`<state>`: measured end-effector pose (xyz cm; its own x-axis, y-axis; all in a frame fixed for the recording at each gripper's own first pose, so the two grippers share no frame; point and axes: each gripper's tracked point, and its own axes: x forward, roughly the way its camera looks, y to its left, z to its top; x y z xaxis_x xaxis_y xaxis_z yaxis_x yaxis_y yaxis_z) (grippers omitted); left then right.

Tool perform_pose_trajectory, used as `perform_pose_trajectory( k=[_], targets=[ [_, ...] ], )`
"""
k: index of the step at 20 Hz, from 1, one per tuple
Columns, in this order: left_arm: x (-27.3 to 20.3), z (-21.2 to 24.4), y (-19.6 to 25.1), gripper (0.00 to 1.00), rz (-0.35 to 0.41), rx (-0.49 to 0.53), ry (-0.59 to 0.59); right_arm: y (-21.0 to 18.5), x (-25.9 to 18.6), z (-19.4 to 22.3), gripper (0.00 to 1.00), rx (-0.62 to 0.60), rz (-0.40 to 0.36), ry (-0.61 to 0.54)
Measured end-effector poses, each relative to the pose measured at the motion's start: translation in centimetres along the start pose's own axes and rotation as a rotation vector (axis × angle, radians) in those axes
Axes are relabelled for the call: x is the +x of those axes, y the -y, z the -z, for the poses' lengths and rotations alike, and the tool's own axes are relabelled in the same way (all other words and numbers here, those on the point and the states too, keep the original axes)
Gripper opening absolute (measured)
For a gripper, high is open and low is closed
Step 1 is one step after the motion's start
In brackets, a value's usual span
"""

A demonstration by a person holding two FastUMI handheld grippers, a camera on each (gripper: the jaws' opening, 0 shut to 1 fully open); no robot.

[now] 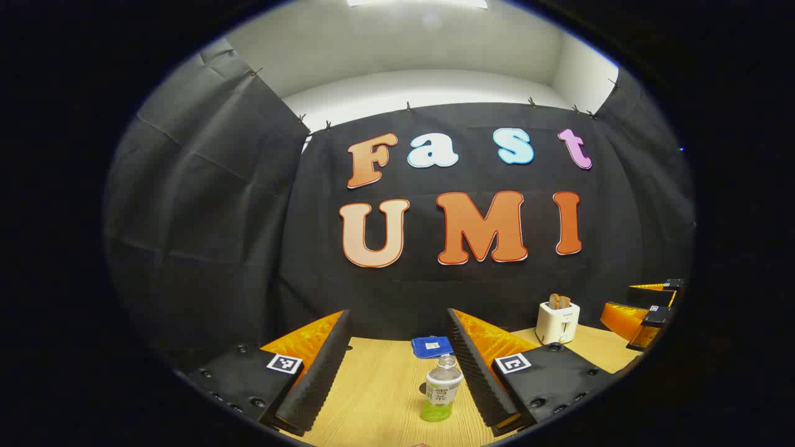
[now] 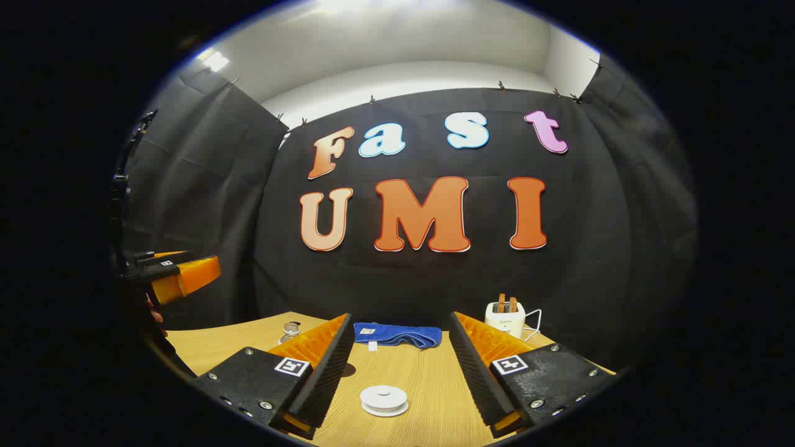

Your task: Open the teacup lid with one hand, grasp the water bottle and pour water into the teacup with the other hand; after pouring, place the water bottle on the coaster and then close the teacup lid.

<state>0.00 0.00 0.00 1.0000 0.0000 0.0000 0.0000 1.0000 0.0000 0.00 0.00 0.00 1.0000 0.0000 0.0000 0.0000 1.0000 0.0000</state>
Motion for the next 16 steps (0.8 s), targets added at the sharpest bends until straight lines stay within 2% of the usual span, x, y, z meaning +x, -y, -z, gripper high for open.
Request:
perform_pose_trajectory(
  k=[16],
  targets=[
    [0.2, 1.2, 0.9, 0.96, 0.036, 0.014, -0.014, -0.8, 0.1, -0.1, 0.92, -0.002, -0.018, -0.006]
  ],
)
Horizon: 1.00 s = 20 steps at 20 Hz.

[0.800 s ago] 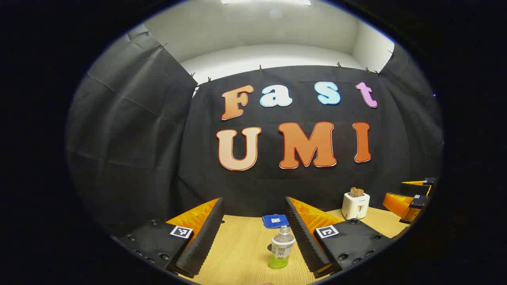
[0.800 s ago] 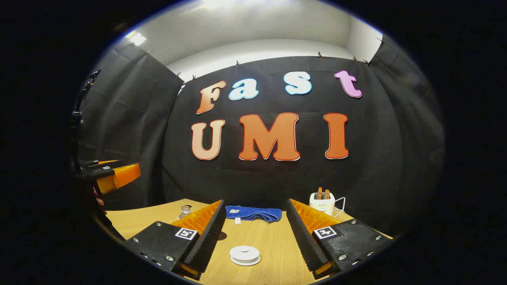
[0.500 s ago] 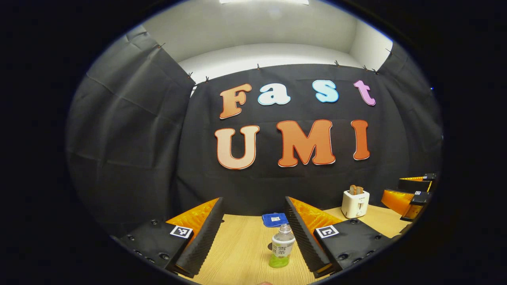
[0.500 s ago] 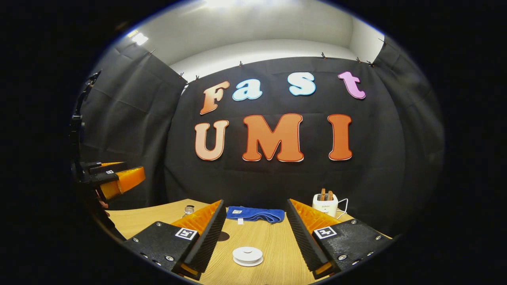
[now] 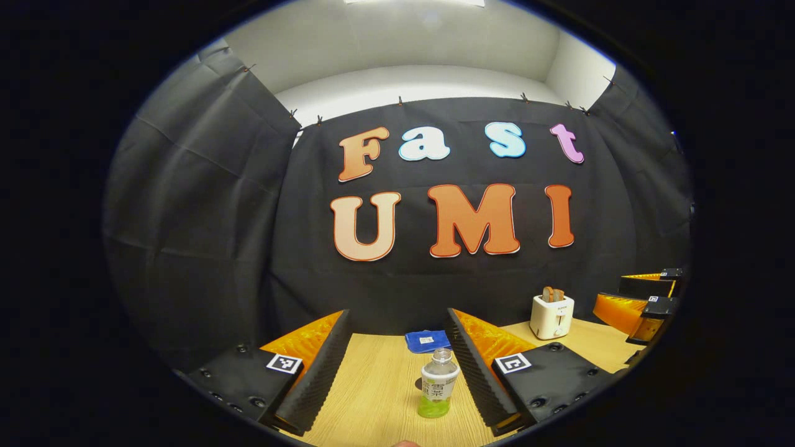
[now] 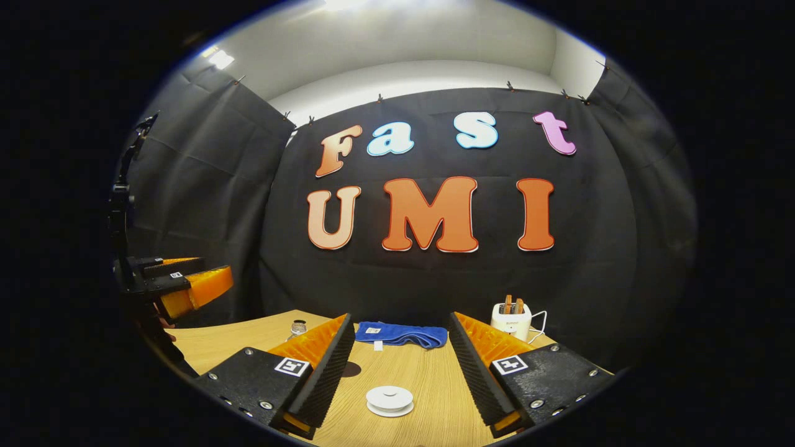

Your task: Open the teacup lid with one hand, grasp the water bottle and pour water into the teacup with the other hand; after pouring, place the water bottle on the coaster and then close the teacup lid.

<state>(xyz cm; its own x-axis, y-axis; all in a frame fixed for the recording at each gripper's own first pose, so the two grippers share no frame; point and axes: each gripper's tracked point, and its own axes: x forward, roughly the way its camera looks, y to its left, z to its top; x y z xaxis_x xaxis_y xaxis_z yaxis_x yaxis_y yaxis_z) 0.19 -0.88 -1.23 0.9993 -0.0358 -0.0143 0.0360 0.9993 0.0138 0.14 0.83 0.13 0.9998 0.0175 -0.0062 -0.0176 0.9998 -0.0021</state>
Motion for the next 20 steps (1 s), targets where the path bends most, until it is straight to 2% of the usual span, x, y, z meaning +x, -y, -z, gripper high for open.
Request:
perform_pose_trajectory(
  k=[8, 16, 20],
  targets=[
    [0.5, 0.7, 1.3, 0.97, 0.025, -0.002, 0.007, -0.3, 1.7, 3.1, 0.92, -0.006, -0.012, -0.052],
    [1.0, 2.5, 1.0, 0.97, 0.024, -0.013, -0.032, -1.6, 4.6, 9.9, 0.91, -0.003, -0.050, -0.187],
    [1.1, 2.7, 0.8, 0.97, 0.020, -0.006, -0.020, -1.8, 6.0, 13.6, 0.88, -0.023, -0.056, -0.246]
  ],
)
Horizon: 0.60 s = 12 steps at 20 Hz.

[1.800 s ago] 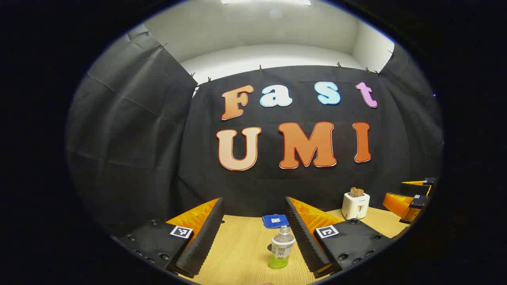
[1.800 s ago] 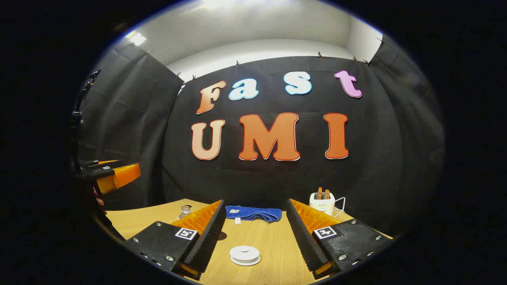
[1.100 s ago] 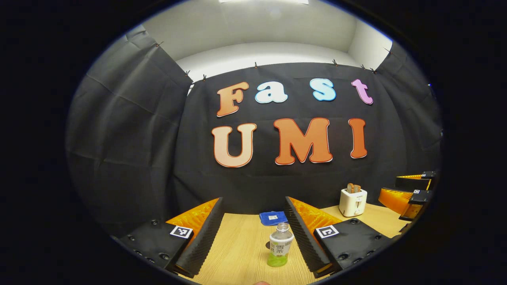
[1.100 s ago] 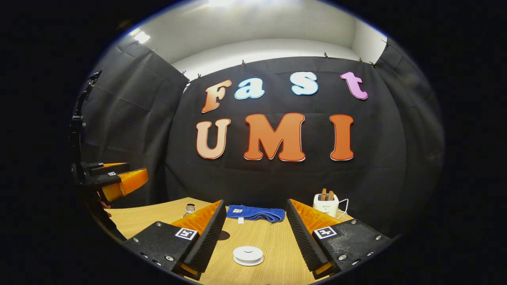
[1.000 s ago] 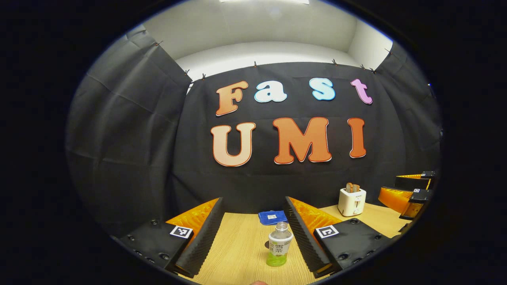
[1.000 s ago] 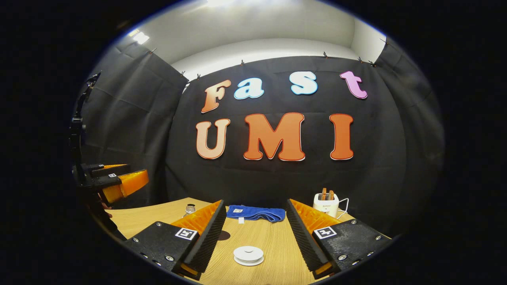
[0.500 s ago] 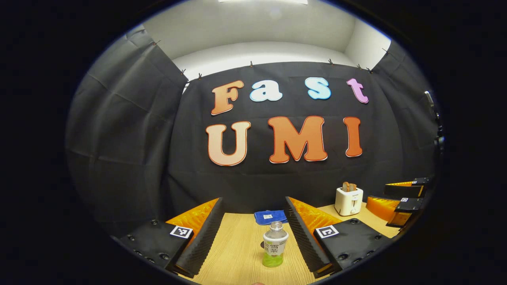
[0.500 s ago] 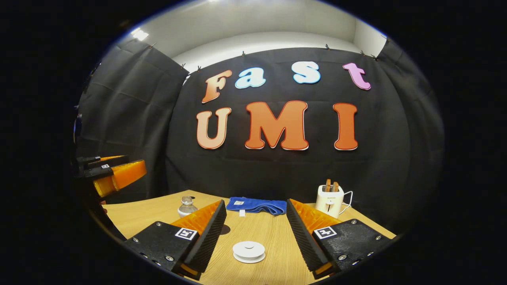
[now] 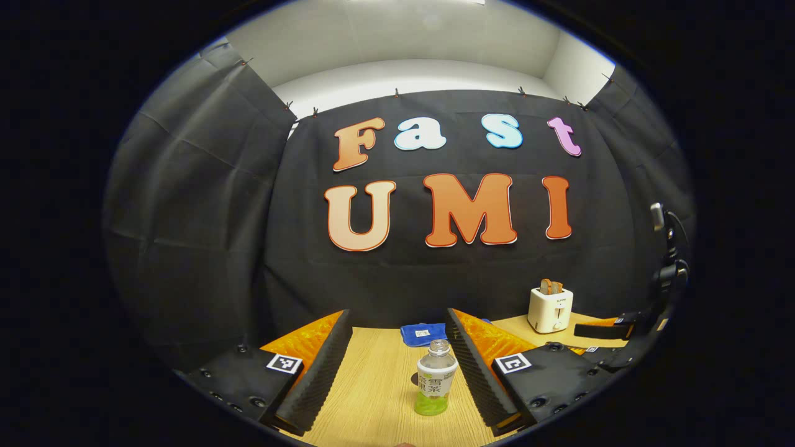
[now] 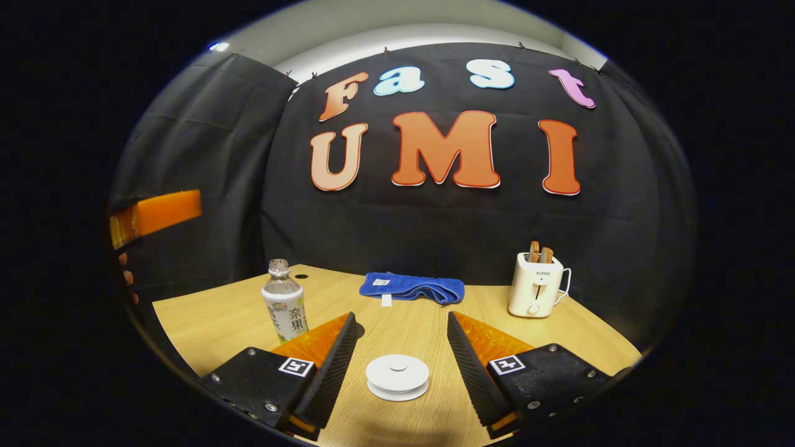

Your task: Open the teacup lid with one hand, grasp the water bottle and pour water into the teacup with the other hand; after pouring, place the water bottle on the coaster and then close the teacup lid.

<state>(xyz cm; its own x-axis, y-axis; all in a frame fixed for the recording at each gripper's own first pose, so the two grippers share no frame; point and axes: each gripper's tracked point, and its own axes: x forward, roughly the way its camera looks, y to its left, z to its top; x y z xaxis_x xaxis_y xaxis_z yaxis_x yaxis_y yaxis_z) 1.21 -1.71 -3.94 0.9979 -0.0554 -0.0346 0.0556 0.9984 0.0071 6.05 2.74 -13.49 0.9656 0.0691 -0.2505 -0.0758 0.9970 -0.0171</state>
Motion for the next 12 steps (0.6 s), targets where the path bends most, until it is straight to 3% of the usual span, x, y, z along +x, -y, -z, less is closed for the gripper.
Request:
perform_pose_trajectory(
  k=[12],
  targets=[
    [0.6, 2.3, 0.9, 0.97, 0.023, 0.053, -0.008, -1.7, 4.7, 6.7, 0.85, -0.047, -0.048, -0.123]
  ],
)
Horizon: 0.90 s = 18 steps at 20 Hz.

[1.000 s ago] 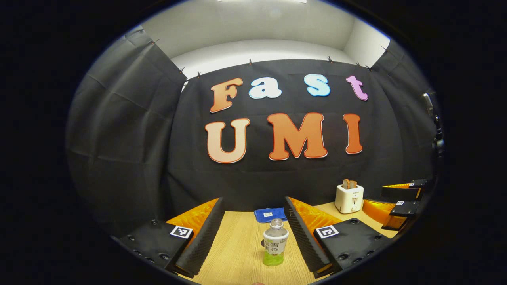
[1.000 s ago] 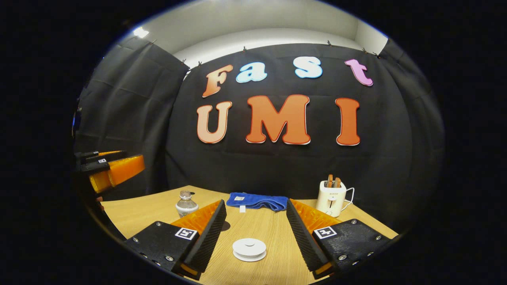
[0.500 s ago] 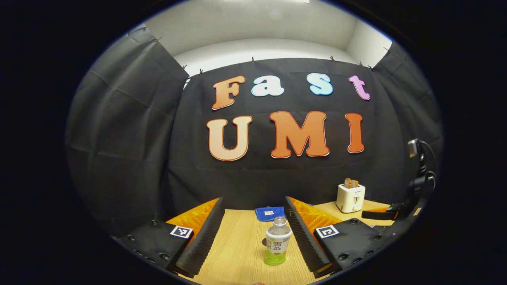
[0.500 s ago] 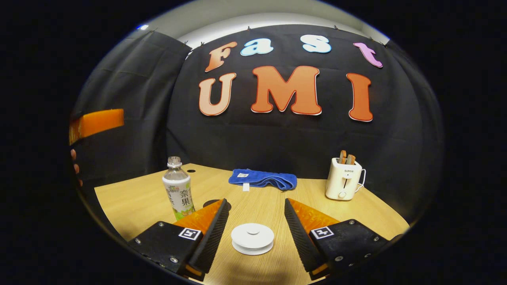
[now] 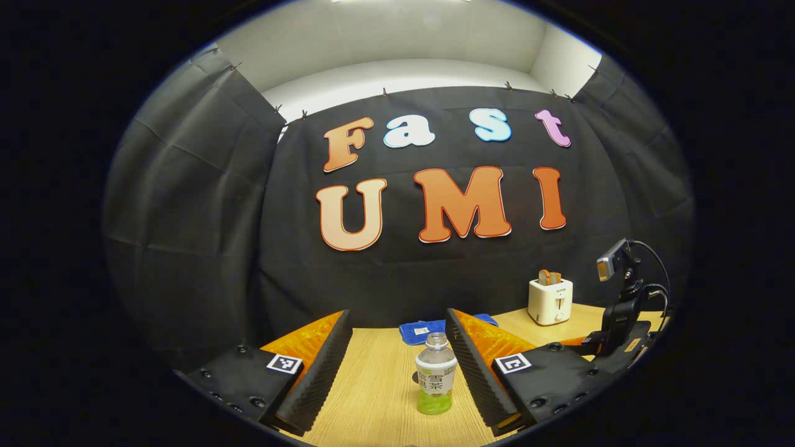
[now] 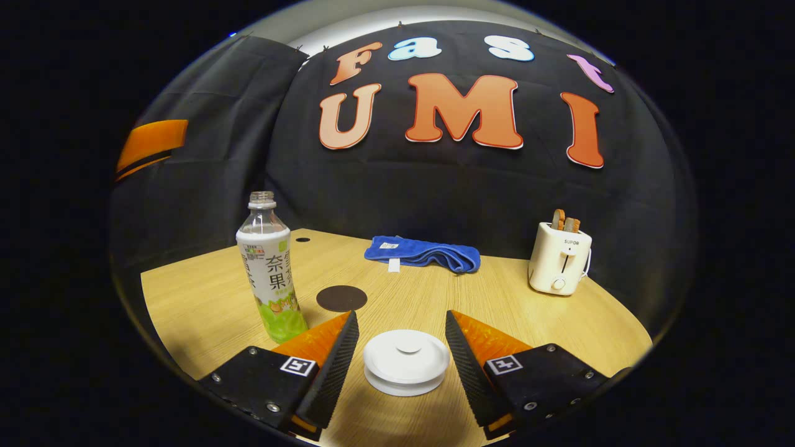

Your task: Open the teacup lid with one hand, grasp the water bottle and pour water into the teacup with the other hand; after pouring, place the water bottle on the coaster and then close the teacup lid.

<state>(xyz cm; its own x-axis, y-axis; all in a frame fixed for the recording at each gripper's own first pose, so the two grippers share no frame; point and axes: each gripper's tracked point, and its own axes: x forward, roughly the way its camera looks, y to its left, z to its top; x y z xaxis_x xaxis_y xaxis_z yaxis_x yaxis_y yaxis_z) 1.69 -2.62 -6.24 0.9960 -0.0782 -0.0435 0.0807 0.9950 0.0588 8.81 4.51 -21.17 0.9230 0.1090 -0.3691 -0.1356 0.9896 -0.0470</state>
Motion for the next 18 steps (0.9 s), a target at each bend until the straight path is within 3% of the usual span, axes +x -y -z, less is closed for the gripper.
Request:
perform_pose_trajectory(
  k=[2, 12, 14, 15, 18],
  targets=[
    [0.4, 1.0, 0.3, 0.96, 0.005, -0.001, -0.023, 0.4, 0.8, 0.2, 0.74, -0.015, 0.013, -0.015],
    [0.8, 2.2, -0.1, 0.97, -0.004, -0.004, -0.055, 0.6, 2.8, 2.6, 0.47, -0.003, 0.023, -0.090],
    [1.0, 2.6, 0.1, 0.97, 0.000, -0.002, -0.064, 0.7, 2.7, 2.7, 0.40, -0.011, 0.031, -0.091],
    [1.1, 2.9, 0.3, 0.97, 0.006, -0.002, -0.069, 0.8, 2.8, 2.6, 0.30, -0.009, 0.034, -0.091],
    [1.3, 3.4, 0.8, 0.96, 0.024, -0.007, -0.079, 0.9, 2.9, 2.4, 0.25, -0.005, 0.028, -0.089]
  ],
)
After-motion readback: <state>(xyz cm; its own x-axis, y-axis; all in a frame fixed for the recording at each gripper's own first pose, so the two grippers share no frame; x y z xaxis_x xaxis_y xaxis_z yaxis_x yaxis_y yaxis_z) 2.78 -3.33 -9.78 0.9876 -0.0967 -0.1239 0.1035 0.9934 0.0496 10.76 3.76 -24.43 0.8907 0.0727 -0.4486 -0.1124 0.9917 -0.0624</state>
